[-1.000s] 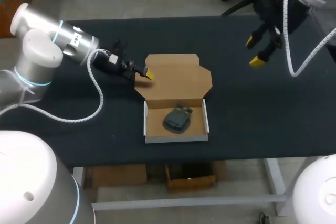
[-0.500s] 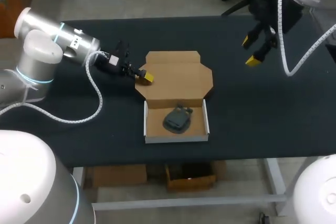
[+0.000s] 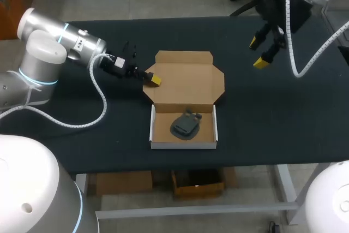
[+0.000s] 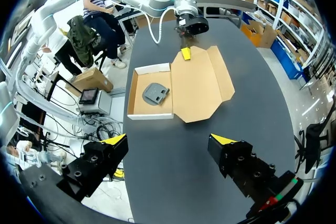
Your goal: Assemble the packaging by folding the flat box into shape, placing the metal phone stand inside, and closing the box properly
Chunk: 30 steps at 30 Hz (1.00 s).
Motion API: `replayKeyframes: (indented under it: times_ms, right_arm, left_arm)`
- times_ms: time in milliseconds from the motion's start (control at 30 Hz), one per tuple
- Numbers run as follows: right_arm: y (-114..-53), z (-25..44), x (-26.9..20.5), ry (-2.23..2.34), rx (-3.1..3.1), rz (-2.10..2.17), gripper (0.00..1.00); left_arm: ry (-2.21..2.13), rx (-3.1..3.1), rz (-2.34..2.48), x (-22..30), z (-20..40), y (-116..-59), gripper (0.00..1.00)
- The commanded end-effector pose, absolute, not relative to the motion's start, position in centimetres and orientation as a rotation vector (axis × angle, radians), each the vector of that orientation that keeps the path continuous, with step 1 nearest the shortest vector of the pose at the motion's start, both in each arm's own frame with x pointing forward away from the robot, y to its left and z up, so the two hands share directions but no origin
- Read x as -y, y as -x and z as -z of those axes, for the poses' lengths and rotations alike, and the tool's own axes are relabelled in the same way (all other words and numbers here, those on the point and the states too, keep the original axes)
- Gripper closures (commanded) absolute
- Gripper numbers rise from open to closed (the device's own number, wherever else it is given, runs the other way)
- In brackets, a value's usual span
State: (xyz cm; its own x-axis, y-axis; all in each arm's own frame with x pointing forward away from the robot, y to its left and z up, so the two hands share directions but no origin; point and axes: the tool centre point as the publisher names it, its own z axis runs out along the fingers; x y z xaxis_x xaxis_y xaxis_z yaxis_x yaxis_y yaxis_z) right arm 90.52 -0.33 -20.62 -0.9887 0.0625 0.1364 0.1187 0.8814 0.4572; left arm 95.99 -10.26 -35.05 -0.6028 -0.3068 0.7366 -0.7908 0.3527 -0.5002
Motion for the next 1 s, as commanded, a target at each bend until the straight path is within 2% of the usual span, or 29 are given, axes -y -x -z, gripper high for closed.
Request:
replayKeyframes:
  times_ms: [33, 100, 200, 267, 700, 767, 1000]
  right_arm:
    - [-90.7, 20.4, 0.3, 0.137, 2.929, 0.713, 0.00]
    - [-90.7, 20.4, 0.2, 0.135, 2.930, 0.711, 0.00]
    - [-90.7, 20.3, 0.2, 0.132, 2.931, 0.708, 0.00]
    - [-90.7, 20.4, 0.1, 0.132, 2.930, 0.708, 0.00]
    - [-90.6, 20.4, 0.1, 0.143, 2.930, 0.696, 0.00]
    - [-90.6, 20.4, 0.2, 0.145, 2.931, 0.693, 0.00]
    - [-90.6, 20.4, 0.2, 0.146, 2.931, 0.689, 0.00]
  left_arm:
    - [-0.929, 2.047, -1.224, 9.7, 35.6, -96.2, 0.74]
    - [-0.925, 2.020, -1.226, 9.4, 35.8, -96.4, 0.72]
    - [-0.913, 1.993, -1.217, 9.4, 36.0, -96.7, 0.61]
    - [-0.910, 1.978, -1.217, 9.4, 36.2, -96.9, 0.59]
    - [-0.898, 1.921, -1.214, 9.9, 36.8, -97.9, 0.62]
    - [-0.890, 1.925, -1.218, 10.0, 36.6, -97.9, 0.67]
    - [-0.837, 1.966, -1.233, 10.1, 35.7, -97.3, 0.73]
